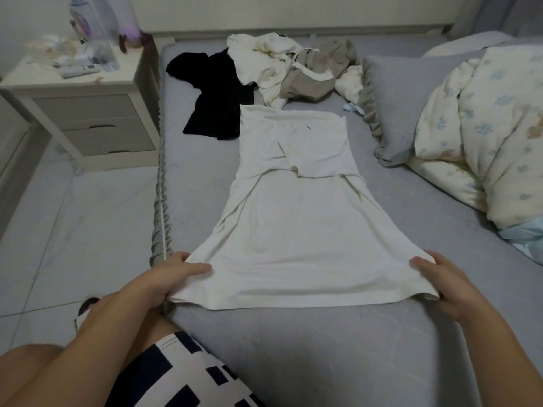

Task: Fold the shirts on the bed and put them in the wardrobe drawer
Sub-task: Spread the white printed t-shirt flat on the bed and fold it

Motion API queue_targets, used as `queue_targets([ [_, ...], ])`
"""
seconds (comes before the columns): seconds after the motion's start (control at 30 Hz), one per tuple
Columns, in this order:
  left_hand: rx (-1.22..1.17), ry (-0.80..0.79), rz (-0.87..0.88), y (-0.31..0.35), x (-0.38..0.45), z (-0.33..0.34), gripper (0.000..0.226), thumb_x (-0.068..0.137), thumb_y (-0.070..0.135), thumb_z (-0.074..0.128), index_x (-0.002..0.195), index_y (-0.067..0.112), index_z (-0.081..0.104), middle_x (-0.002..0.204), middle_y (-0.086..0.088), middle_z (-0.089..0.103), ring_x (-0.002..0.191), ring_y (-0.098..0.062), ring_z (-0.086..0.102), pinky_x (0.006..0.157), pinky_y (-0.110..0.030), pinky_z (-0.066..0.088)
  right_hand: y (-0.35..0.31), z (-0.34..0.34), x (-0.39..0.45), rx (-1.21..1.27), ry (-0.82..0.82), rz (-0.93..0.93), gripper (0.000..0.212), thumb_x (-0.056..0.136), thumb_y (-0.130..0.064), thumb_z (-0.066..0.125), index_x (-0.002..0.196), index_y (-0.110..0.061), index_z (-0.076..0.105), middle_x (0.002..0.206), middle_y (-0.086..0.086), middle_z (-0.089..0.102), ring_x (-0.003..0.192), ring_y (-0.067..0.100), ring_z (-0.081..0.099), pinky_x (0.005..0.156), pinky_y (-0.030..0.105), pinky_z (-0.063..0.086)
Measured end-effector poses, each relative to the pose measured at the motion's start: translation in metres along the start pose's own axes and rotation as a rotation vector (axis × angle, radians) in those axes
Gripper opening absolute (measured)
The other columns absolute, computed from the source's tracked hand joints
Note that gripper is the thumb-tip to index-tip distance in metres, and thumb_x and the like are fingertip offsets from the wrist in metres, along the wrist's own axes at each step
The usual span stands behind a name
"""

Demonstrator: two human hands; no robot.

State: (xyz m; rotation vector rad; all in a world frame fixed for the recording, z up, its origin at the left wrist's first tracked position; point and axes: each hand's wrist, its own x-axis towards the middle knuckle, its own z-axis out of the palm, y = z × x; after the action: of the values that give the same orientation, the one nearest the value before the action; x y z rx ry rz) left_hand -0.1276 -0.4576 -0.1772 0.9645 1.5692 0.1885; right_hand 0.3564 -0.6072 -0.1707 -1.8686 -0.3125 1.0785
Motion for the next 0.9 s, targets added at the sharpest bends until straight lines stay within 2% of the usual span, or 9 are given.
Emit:
queue_targets([
  [0.1, -0.193, 0.035, 0.049, 0.007, 0.005, 0.001, 0.047, 0.086, 0.007, 0.069, 0.130, 0.007, 0.054, 0.114, -0.018, 0.067, 0.094, -0.033, 0.068, 0.084, -0.044, 0.057, -0.008, 0.005, -0.003, -0.130, 0.051, -0.179, 0.040, 0.090, 0.001, 0.058, 0.124, -0.020, 0.056, 0.109, 0.011, 0.063, 0.079, 0.023, 0.062, 0.056, 0.032, 0.052],
  [0.23, -0.881, -0.040, 0.134, 0.022, 0.012, -0.008, 0.034, 0.095, 0.011, 0.051, 0.128, 0.019, 0.057, 0.081, -0.006, 0.071, 0.058, -0.015, 0.066, 0.048, -0.022, 0.054, -0.030, 0.006, 0.007, 0.031, 0.005, -0.216, 0.031, 0.095, -0.001, 0.048, 0.108, -0.024, 0.063, 0.095, 0.006, 0.060, 0.067, 0.019, 0.059, 0.038, 0.020, 0.046],
  [0.4, -1.106, -0.262, 0.281, 0.008, 0.015, -0.022, 0.056, 0.079, 0.005, 0.036, 0.132, 0.009, 0.054, 0.123, -0.016, 0.066, 0.113, -0.032, 0.065, 0.096, -0.046, 0.052, -0.042, 0.003, 0.028, 0.385, -0.202, 0.057, 0.037, 0.091, -0.009, 0.037, 0.103, -0.008, 0.072, 0.114, 0.017, 0.068, 0.080, 0.018, 0.075, 0.058, 0.028, 0.061],
  [0.5, -0.620, -0.123, 0.300, -0.005, 0.028, -0.018, 0.066, 0.072, -0.023, 0.035, 0.125, 0.007, 0.059, 0.118, -0.015, 0.069, 0.112, -0.030, 0.064, 0.089, -0.031, 0.056, -0.030, -0.005, 0.032, 0.696, -0.529, 0.150, 0.050, 0.082, -0.010, 0.048, 0.129, 0.004, 0.059, 0.144, 0.025, 0.046, 0.128, 0.034, 0.052, 0.100, 0.048, 0.049],
  [0.6, 0.015, 0.132, 0.475, -0.011, 0.040, -0.020, 0.050, 0.077, -0.019, 0.063, 0.102, 0.024, 0.072, 0.092, 0.008, 0.076, 0.091, -0.013, 0.068, 0.073, -0.009, 0.051, -0.024, 0.002, 0.038, 0.876, -0.510, 0.209, 0.048, 0.085, -0.003, 0.049, 0.132, 0.003, 0.056, 0.147, 0.021, 0.045, 0.130, 0.032, 0.051, 0.098, 0.048, 0.051],
  [0.67, 0.155, 0.235, 0.535, -0.007, 0.047, -0.027, 0.041, 0.078, -0.007, 0.071, 0.090, 0.032, 0.074, 0.088, 0.019, 0.074, 0.080, 0.005, 0.066, 0.071, -0.009, 0.048, -0.021, 0.014, 0.037, 0.652, -0.637, 0.183, 0.043, 0.101, -0.004, 0.030, 0.136, -0.006, 0.055, 0.146, 0.018, 0.047, 0.132, 0.026, 0.050, 0.106, 0.038, 0.046],
  [0.73, 0.156, 0.326, 0.556, 0.003, 0.052, -0.028, 0.038, 0.082, -0.002, 0.068, 0.086, 0.035, 0.074, 0.087, 0.024, 0.073, 0.082, 0.010, 0.064, 0.074, -0.010, 0.046, -0.023, 0.020, 0.038, 0.095, -0.482, -0.018, 0.039, 0.098, 0.006, 0.043, 0.112, -0.013, 0.075, 0.116, 0.010, 0.072, 0.103, 0.020, 0.071, 0.084, 0.028, 0.058],
  [0.8, 0.117, 0.372, 0.587, 0.013, 0.059, -0.026, 0.035, 0.084, -0.004, 0.065, 0.089, 0.029, 0.074, 0.095, 0.010, 0.073, 0.091, -0.002, 0.064, 0.082, -0.019, 0.046, -0.033, 0.021, 0.042, -0.332, -0.218, -0.284, 0.034, 0.083, 0.017, 0.061, 0.095, -0.012, 0.076, 0.093, 0.003, 0.077, 0.080, 0.014, 0.072, 0.066, 0.017, 0.056],
  [0.9, -0.011, 0.427, 0.582, 0.027, 0.070, -0.027, 0.025, 0.086, -0.004, 0.063, 0.101, 0.015, 0.072, 0.112, -0.008, 0.066, 0.100, -0.018, 0.059, 0.090, -0.031, 0.041, -0.056, 0.026, 0.050, -0.518, -0.109, -0.525, 0.039, 0.067, 0.023, 0.073, 0.084, -0.012, 0.070, 0.085, -0.007, 0.071, 0.075, -0.004, 0.064, 0.068, 0.008, 0.048],
])
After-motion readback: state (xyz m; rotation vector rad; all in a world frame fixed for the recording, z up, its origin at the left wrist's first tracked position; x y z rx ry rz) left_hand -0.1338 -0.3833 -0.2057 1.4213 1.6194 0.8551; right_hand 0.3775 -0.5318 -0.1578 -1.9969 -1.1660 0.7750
